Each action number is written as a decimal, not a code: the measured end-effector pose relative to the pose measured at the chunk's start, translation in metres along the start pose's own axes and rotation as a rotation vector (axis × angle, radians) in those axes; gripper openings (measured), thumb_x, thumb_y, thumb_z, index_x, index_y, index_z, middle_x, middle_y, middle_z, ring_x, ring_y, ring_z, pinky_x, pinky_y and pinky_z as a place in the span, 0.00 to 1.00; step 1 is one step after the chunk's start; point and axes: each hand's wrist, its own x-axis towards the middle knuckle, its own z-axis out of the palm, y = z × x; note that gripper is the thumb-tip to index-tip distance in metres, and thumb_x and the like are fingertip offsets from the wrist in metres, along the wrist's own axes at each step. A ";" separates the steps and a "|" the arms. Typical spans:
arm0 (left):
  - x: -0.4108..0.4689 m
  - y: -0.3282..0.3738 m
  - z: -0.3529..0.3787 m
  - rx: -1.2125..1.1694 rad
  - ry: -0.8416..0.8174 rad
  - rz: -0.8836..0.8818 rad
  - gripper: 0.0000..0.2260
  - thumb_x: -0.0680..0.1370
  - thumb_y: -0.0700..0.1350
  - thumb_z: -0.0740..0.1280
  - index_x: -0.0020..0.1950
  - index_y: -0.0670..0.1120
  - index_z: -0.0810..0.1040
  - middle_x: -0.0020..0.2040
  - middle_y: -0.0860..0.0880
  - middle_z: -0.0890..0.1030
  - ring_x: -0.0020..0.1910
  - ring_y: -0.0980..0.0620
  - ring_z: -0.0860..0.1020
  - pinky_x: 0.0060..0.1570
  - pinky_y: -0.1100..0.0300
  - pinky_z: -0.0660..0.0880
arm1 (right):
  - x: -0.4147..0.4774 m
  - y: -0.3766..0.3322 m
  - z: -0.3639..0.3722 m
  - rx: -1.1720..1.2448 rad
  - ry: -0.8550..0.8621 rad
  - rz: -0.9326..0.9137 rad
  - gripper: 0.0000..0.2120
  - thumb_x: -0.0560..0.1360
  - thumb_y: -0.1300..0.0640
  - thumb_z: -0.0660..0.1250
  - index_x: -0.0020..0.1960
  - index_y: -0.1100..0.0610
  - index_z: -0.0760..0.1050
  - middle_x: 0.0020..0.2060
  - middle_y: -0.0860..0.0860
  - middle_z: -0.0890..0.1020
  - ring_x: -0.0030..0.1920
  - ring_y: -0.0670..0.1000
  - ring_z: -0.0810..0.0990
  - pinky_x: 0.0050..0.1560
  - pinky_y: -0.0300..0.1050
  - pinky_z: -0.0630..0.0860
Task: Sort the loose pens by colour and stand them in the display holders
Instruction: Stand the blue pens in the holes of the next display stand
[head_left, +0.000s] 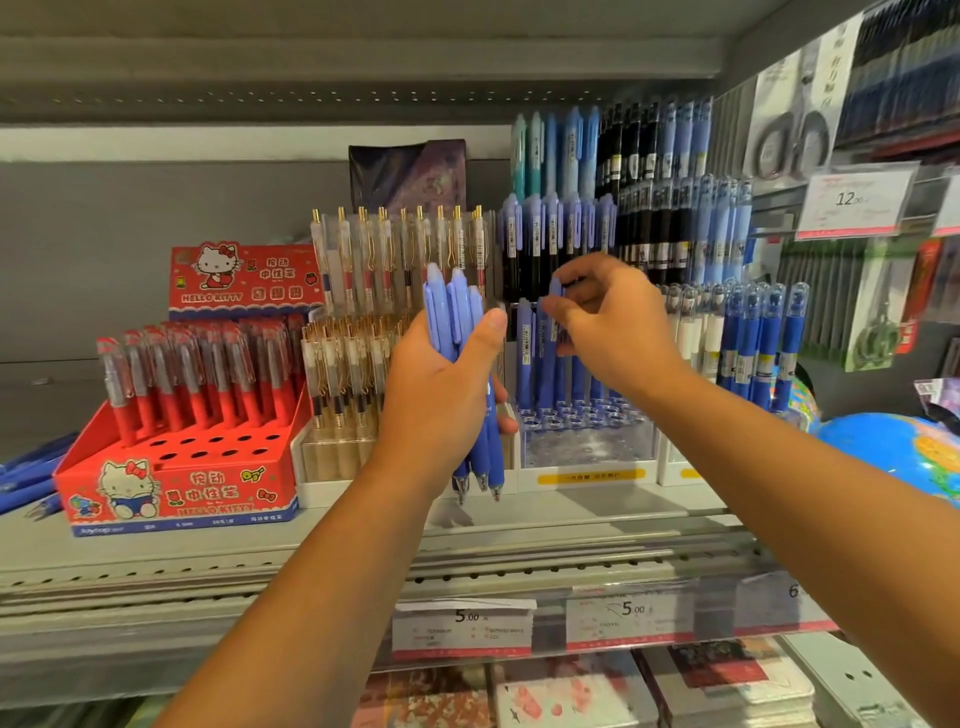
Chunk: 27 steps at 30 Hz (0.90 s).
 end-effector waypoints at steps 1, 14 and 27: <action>0.000 0.000 0.000 -0.003 -0.005 -0.005 0.04 0.79 0.50 0.68 0.51 0.59 0.74 0.27 0.54 0.77 0.27 0.54 0.78 0.25 0.57 0.78 | -0.001 0.002 0.002 -0.030 -0.025 0.000 0.07 0.76 0.57 0.71 0.53 0.52 0.76 0.40 0.52 0.79 0.42 0.54 0.82 0.42 0.56 0.82; -0.001 0.004 0.001 0.005 -0.020 0.006 0.04 0.77 0.48 0.70 0.50 0.52 0.76 0.32 0.51 0.82 0.28 0.51 0.81 0.26 0.56 0.79 | -0.006 -0.006 -0.005 -0.377 -0.127 -0.016 0.13 0.75 0.47 0.72 0.55 0.53 0.77 0.36 0.48 0.82 0.36 0.45 0.79 0.35 0.42 0.75; -0.003 0.006 0.000 -0.002 -0.037 0.016 0.03 0.78 0.48 0.69 0.51 0.53 0.77 0.35 0.53 0.83 0.31 0.50 0.83 0.28 0.55 0.80 | -0.025 -0.062 -0.011 0.487 -0.391 0.283 0.04 0.75 0.63 0.69 0.49 0.60 0.82 0.39 0.53 0.85 0.37 0.50 0.81 0.36 0.41 0.77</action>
